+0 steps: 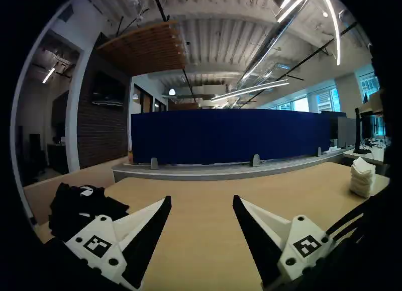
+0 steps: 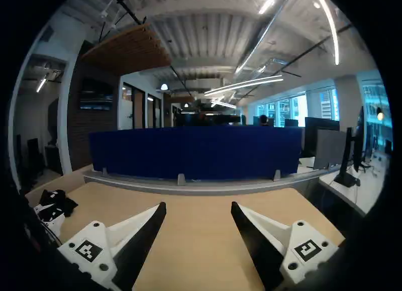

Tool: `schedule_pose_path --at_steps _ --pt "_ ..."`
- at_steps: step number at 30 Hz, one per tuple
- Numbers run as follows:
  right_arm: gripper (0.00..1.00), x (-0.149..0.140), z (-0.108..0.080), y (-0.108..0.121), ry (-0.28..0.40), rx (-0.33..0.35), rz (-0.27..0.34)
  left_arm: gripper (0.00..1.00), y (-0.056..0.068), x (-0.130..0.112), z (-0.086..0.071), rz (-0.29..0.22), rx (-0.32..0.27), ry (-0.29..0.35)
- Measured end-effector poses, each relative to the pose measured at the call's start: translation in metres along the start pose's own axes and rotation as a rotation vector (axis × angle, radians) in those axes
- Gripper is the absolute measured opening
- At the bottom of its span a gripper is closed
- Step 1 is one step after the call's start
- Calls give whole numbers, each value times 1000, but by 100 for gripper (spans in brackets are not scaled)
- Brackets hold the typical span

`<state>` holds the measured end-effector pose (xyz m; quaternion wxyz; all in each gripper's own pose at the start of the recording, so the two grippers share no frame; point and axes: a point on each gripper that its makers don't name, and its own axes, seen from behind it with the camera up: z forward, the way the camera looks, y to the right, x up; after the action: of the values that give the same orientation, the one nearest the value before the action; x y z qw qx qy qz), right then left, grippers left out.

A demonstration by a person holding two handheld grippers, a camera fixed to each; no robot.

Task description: Fold towel

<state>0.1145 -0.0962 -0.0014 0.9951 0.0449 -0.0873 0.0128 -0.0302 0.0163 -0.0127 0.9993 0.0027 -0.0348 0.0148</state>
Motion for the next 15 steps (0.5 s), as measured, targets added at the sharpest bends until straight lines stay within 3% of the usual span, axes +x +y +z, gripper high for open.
schedule_pose_path --at_steps 5,15 --pt "100 -11 2 -5 -3 3 -23 90 -2 -11 3 -21 5 20" --pt "100 -16 6 -11 13 13 -13 90 1 -37 8 -9 10 16"
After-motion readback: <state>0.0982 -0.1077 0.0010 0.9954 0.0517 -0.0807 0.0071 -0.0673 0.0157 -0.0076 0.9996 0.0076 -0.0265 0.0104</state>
